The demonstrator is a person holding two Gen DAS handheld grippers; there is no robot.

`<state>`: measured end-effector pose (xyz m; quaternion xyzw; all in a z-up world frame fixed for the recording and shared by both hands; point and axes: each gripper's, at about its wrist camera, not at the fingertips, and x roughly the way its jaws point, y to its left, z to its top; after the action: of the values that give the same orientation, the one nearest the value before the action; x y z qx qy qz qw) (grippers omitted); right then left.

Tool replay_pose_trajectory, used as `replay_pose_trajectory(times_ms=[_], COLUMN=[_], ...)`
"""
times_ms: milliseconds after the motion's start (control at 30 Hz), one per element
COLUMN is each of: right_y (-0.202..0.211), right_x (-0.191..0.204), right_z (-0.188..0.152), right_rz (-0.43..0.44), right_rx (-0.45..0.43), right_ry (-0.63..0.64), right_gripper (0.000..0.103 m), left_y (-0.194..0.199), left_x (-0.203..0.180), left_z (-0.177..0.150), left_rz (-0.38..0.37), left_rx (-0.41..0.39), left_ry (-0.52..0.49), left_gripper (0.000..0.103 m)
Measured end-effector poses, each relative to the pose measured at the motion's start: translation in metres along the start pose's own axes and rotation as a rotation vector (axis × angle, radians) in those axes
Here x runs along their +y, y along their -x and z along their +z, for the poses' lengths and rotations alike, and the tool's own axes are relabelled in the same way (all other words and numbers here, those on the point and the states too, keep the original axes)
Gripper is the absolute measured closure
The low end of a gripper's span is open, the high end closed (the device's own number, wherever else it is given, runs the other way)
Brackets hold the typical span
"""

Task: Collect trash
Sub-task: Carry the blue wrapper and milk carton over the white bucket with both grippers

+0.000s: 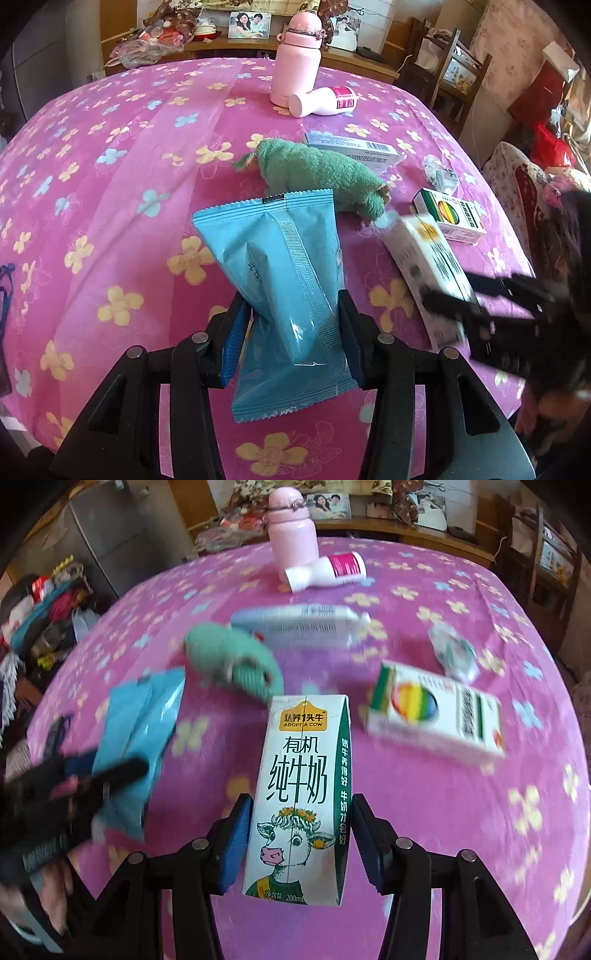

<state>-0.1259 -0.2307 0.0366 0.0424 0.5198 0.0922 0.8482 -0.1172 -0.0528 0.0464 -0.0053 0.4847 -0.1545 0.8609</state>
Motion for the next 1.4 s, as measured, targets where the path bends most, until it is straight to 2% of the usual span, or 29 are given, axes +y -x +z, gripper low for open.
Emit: replay_pose_trajectory(times_ms=[167,233,300,367,467,767,1000,1400], right_y=[-0.008,-0.009,-0.001,0.016,0.037,0.094,0.118,0.142], right_x=[0.000,-0.006,-0.010,-0.012,-0.021,-0.084,-0.130,-0.186], right_z=[-0.001,-0.002,-0.006,-0.012,-0.020,-0.053,-0.076,-0.104], right_rz=[-0.015,0.009,0.027,0.011,0.010,-0.034,-0.086,-0.156], right_rx=[-0.007,-0.022,-0.055,-0.110,-0.146,-0.232,-0.258,-0.284], right_ry=[-0.011,-0.043,-0.048,-0.023,-0.026,-0.152,-0.238,-0.340], right_gripper=[0.051,0.051,0.052,0.052,0.052,0.052,0.052,0.052], left_y=[-0.002,0.003,0.007,0.009,0.012,0.013,0.006,-0.003], left_x=[-0.007,-0.012,-0.016,-0.021,-0.035,-0.109,-0.168,-0.240], left_z=[-0.003,-0.005,-0.005,-0.003,0.000,0.007,0.008,0.006], left_rz=[-0.006,0.006,0.011,0.005,-0.001,-0.063,-0.100,-0.139], left_rx=[0.016,0.002,-0.009,-0.014,-0.024,-0.045,-0.046,-0.043], left_ry=[0.010,-0.007,-0.014,-0.018,-0.034,-0.134,-0.209,-0.313], left_gripper=[0.058,0.058,0.058,0.058,0.058,0.058,0.058,0.058])
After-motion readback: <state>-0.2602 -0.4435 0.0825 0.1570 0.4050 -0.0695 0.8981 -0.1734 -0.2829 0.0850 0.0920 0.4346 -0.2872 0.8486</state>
